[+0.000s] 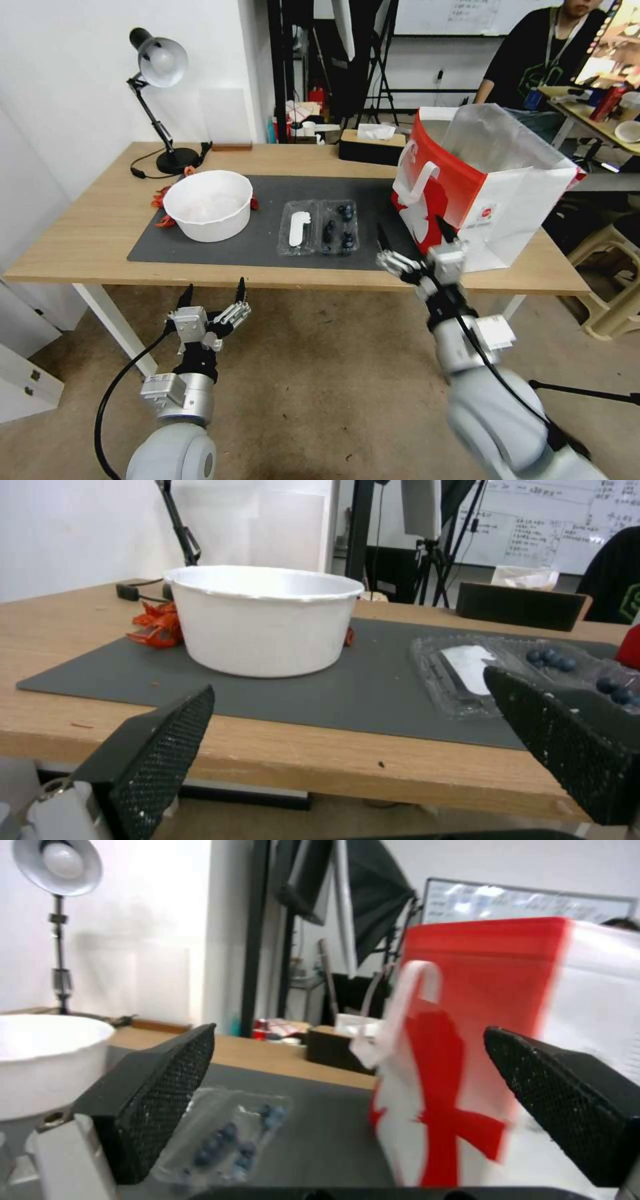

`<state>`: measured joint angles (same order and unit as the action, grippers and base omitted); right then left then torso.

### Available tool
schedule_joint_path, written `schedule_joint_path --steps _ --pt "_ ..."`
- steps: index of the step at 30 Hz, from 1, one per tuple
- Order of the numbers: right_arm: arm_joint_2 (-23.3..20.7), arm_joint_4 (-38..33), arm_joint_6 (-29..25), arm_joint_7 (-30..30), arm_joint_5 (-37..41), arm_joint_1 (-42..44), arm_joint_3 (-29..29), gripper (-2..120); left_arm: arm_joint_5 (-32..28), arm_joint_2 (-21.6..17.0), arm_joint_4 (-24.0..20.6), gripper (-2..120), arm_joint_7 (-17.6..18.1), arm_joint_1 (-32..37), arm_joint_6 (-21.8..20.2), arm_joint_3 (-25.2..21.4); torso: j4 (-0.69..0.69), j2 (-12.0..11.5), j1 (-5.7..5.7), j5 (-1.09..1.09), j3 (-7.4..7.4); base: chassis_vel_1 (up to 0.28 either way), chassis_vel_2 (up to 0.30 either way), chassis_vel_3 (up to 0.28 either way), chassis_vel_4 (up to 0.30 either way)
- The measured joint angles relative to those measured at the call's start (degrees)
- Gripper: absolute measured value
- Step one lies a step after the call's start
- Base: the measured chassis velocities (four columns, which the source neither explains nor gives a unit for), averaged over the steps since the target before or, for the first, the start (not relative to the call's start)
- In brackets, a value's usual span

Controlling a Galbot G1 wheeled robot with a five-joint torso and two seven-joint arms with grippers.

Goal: Close the takeout container lid, then place the container into the takeout bag.

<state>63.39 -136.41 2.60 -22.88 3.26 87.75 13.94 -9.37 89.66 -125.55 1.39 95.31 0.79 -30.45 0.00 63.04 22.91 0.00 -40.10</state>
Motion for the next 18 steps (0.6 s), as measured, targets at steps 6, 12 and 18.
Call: schedule_joint_path --steps 6,12,18 --pt "1.12 0.98 -4.04 -2.23 -3.61 5.55 -0.58 100 -0.15 -0.51 -0.09 100 0.13 0.14 0.21 -0.07 0.0 0.0 0.0 0.0 0.0 0.0 0.0 0.0 0.0" --pt "2.35 4.35 -7.05 -5.05 -6.12 9.61 -2.87 100 -0.2 -0.91 -0.25 100 0.22 0.49 0.5 -0.04 0.0 -0.01 0.0 0.0 0.0 0.0 0.0 0.0 0.0" --pt "4.03 8.15 -9.1 -6.09 -6.82 9.85 -4.64 100 -0.22 -1.23 -0.26 100 0.29 0.63 0.63 0.04 0.0 -0.01 0.01 -0.01 0.0 0.0 0.0 0.0 0.0"
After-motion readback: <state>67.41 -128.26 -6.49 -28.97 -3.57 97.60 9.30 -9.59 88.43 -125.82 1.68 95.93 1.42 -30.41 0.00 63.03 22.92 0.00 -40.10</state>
